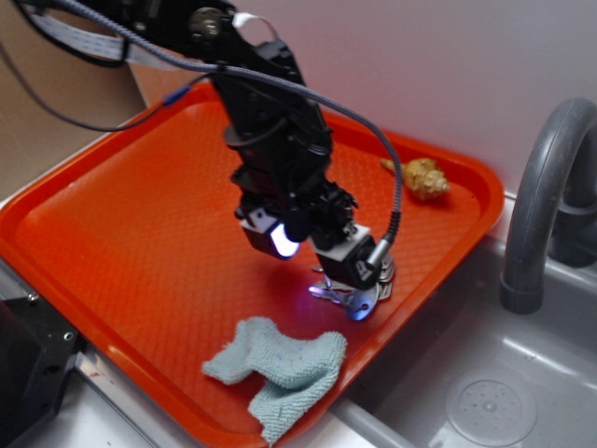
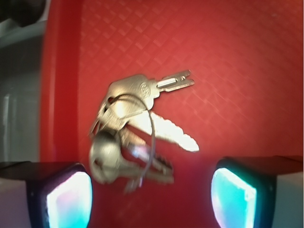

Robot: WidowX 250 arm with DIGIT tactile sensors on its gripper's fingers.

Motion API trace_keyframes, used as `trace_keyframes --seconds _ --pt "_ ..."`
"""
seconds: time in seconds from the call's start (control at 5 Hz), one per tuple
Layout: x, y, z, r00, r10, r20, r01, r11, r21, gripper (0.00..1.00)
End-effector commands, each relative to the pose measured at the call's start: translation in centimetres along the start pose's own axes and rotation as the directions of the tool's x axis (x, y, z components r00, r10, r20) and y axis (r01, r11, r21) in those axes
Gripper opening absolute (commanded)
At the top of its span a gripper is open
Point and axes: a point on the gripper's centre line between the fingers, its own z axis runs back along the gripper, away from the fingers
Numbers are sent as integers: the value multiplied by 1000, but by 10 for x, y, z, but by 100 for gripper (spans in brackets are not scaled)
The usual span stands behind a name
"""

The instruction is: Grab the silver keys.

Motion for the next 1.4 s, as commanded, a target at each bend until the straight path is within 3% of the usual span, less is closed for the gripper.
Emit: trace_keyframes --seconds 0.0,0.4,0.6,0.8,1.0,1.2 --pt "29 -14 -11 1000 13 -8 -13 1000 -14 0" --pt "25 -15 -19 998 13 -58 -14 1000 -17 0" --pt "22 -8 -4 997 -46 -58 48 999 24 0" --pt "10 20 54 967 -256 -2 256 965 53 0" --pt "-12 52 118 900 -435 24 418 878 232 0" --pt "-42 85 181 872 -487 41 433 809 397 0"
